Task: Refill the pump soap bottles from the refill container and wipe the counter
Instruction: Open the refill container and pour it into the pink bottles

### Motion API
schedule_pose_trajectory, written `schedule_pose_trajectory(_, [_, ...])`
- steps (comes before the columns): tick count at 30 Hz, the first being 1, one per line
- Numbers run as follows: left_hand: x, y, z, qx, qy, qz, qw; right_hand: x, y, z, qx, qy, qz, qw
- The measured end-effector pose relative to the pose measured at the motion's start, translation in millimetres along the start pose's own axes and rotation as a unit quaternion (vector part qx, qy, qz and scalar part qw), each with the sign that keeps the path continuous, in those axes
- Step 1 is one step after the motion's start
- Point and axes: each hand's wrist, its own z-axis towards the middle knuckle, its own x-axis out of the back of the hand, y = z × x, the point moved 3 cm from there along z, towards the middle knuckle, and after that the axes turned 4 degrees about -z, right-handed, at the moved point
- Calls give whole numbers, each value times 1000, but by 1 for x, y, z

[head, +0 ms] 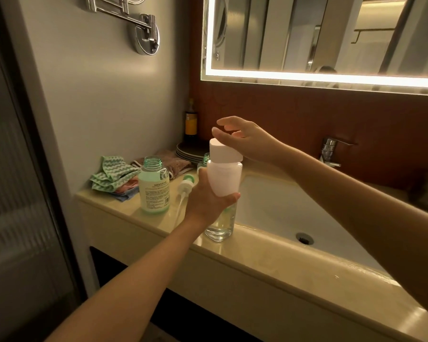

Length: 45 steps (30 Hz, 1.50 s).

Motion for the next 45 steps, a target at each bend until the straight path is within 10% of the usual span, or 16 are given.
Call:
schedule_pose_trajectory(6, [0, 1, -1, 6, 0, 16, 1000, -1, -11, -1, 10, -4, -241, 970])
schedule_pose_trajectory(12, [1, 2, -2, 4, -8, 18, 1000, -3, -7, 0, -9, -63, -63, 996])
schedule_pose_trajectory(20, [2, 2, -3, 7, -12, 18, 1000, 1, -13, 4, -24, -52, -168, 984])
schedule_pose_trajectory(26, [1, 2, -2, 12, -10, 22, 1000, 6, -15, -1, -37, -138, -20, 990])
schedule_pose_trajectory(33, [1, 2, -2, 12, -8, 26, 1000, 5, -24, 0, -35, -69, -296, 952])
schedule_pose_trajectory(45, [1, 4, -3, 12, -12, 26, 1000, 9, -30, 1, -68, -140, -179, 971])
